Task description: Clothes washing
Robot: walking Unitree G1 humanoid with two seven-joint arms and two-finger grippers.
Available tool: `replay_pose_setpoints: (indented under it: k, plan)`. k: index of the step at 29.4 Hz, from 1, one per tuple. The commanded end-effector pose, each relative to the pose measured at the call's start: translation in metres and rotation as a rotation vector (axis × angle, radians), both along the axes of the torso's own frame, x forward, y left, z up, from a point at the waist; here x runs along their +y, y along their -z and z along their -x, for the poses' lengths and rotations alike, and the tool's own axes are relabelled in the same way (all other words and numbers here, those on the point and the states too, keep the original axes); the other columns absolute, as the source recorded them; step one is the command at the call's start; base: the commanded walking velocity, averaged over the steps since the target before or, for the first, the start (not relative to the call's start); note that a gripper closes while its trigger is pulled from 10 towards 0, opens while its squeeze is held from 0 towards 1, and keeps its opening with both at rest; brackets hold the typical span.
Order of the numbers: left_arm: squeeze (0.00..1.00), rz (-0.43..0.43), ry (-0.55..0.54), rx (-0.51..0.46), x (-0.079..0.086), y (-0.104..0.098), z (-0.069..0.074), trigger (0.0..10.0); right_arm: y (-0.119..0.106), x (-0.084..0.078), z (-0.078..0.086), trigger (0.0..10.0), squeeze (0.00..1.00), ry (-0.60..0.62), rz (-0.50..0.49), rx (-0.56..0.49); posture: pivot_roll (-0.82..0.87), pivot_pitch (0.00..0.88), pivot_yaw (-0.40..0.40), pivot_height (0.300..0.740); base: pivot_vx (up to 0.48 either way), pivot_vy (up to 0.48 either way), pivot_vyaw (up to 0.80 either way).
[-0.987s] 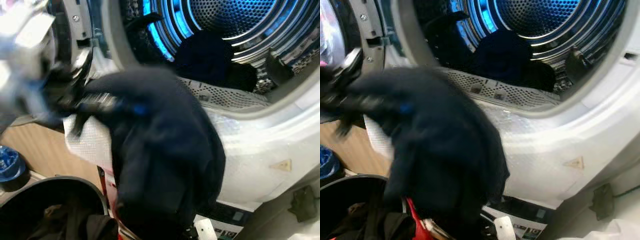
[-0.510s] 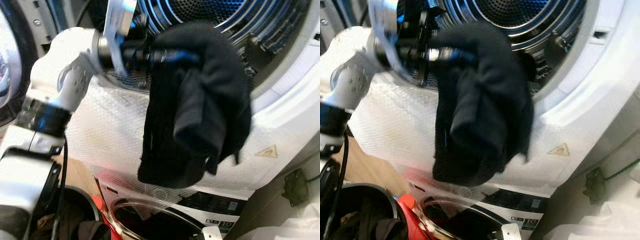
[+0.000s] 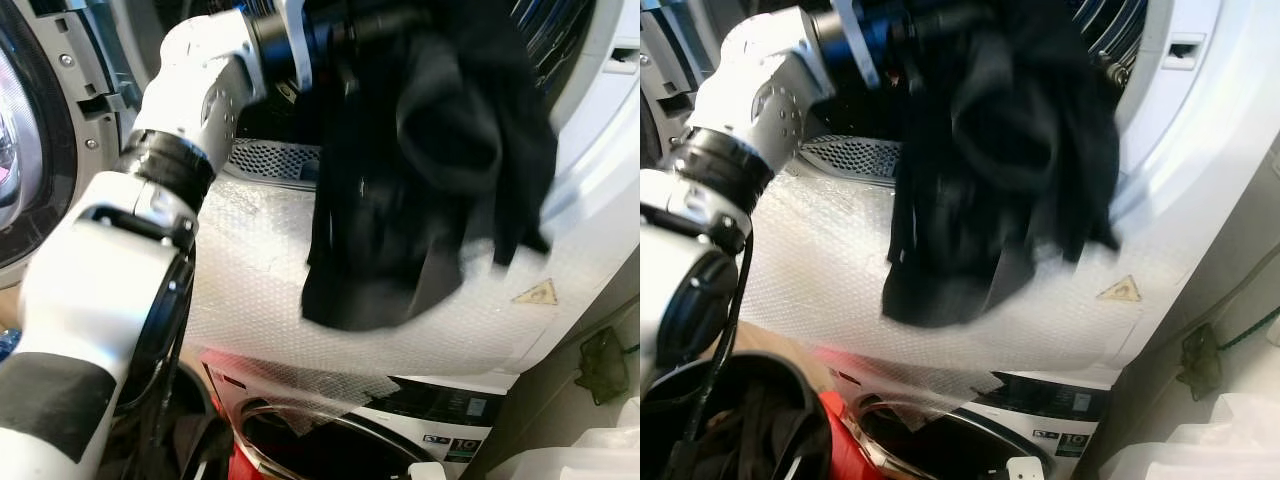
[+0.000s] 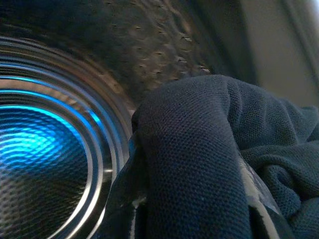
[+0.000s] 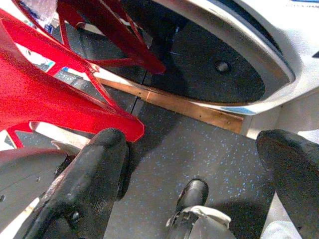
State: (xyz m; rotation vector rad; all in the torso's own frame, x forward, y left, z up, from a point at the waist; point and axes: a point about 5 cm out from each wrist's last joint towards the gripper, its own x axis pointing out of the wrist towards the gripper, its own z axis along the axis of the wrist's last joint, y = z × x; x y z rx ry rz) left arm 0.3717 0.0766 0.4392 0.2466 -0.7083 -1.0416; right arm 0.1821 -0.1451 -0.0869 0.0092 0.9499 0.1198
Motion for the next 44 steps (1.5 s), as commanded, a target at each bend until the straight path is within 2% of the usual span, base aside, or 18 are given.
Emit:
replay_pose_setpoints:
  k: [1,3,5,9,11,13,14,17,22,24,26,29,32,36,38,40,41,44]
  plan:
    - [0.00,0.104,-0.189,-0.033,0.017,-0.017,-0.004,0.0,0.002,-0.002,0.004,10.0,0.00,0.029,-0.004,0.005,0.08,0.000,0.104,0.740,0.000,0.000,0.00]
    - [0.00,0.295,-0.464,-0.006,0.043,-0.026,-0.013,0.0,0.004,-0.007,0.009,10.0,0.00,0.051,0.003,0.012,0.07,0.000,0.110,0.740,0.000,0.000,0.00]
    - [0.00,0.325,-0.654,-0.008,0.056,-0.018,-0.021,1.2,0.006,-0.009,0.014,10.0,0.00,0.063,0.008,0.017,0.06,0.000,0.115,0.740,0.000,0.000,0.00]
    - [0.00,0.293,-0.727,-0.002,0.057,-0.001,-0.027,2.0,0.007,-0.009,0.018,10.0,0.00,0.077,0.009,0.022,0.04,0.000,0.120,0.740,0.000,0.000,0.00]
    - [0.00,0.237,-0.715,0.110,0.052,0.022,-0.037,4.2,0.009,-0.009,0.022,10.0,0.00,0.083,0.009,0.028,0.03,0.000,0.119,0.740,0.000,0.000,0.00]
    - [0.00,0.202,-0.668,0.149,0.047,0.030,-0.039,4.2,0.009,-0.010,0.023,10.0,0.00,0.083,0.009,0.029,0.02,0.000,0.120,0.740,0.000,0.000,0.00]
    - [0.00,0.008,-0.597,0.179,0.031,0.054,-0.042,10.0,0.010,-0.010,0.025,10.0,0.00,0.089,0.009,0.032,0.02,0.000,0.122,0.740,0.000,0.000,0.00]
    - [0.00,-0.146,-0.432,0.272,0.015,0.082,-0.042,10.0,0.011,-0.012,0.027,10.0,0.00,0.095,0.012,0.033,0.00,0.000,0.129,0.740,0.000,0.000,0.00]
    - [0.00,-0.253,-0.264,0.349,0.004,0.103,-0.038,10.0,0.013,-0.015,0.034,10.0,0.00,0.107,0.017,0.038,-0.02,0.000,0.136,0.740,0.000,0.000,0.00]
    - [0.00,-0.287,-0.216,0.404,0.003,0.109,-0.037,10.0,0.013,-0.015,0.037,10.0,0.00,0.109,0.019,0.043,-0.03,0.000,0.139,0.740,0.000,0.000,0.00]
    - [0.00,-0.441,-0.130,0.485,0.006,0.127,-0.034,10.0,0.015,-0.017,0.041,10.0,0.00,0.116,0.020,0.049,-0.04,0.000,0.145,0.740,0.000,0.000,0.00]
    - [0.00,-0.499,-0.081,0.522,0.008,0.133,-0.031,10.0,0.015,-0.017,0.043,10.0,0.00,0.120,0.020,0.051,-0.04,0.000,0.148,0.740,0.000,0.000,0.00]
    - [0.00,-0.725,0.020,0.522,0.019,0.147,-0.024,10.0,0.016,-0.018,0.046,10.0,0.00,0.131,0.021,0.055,-0.06,0.000,0.157,0.740,0.000,0.000,0.00]
    - [0.00,-0.626,-0.116,0.464,0.015,0.141,-0.031,10.0,0.017,-0.019,0.050,10.0,0.00,0.133,0.019,0.056,-0.07,0.000,0.154,0.740,0.000,0.000,0.00]
    - [0.00,-0.411,-0.371,0.394,0.011,0.123,-0.043,10.0,0.018,-0.020,0.054,10.0,0.00,0.129,0.019,0.060,-0.09,0.000,0.152,0.740,0.000,0.000,0.00]
    - [0.00,-0.378,-0.389,0.398,0.011,0.120,-0.044,10.0,0.019,-0.021,0.055,10.0,0.00,0.129,0.019,0.061,-0.09,0.000,0.153,0.740,0.000,0.000,0.00]
    - [0.00,-0.291,-0.454,0.367,0.011,0.105,-0.045,10.0,0.019,-0.023,0.057,10.0,0.00,0.134,0.024,0.060,-0.12,0.000,0.159,0.740,0.000,0.000,0.00]
    - [0.00,-0.276,-0.494,0.349,0.010,0.096,-0.046,10.0,0.019,-0.027,0.061,10.0,0.00,0.144,0.029,0.062,-0.14,0.000,0.166,0.740,0.000,0.000,0.00]
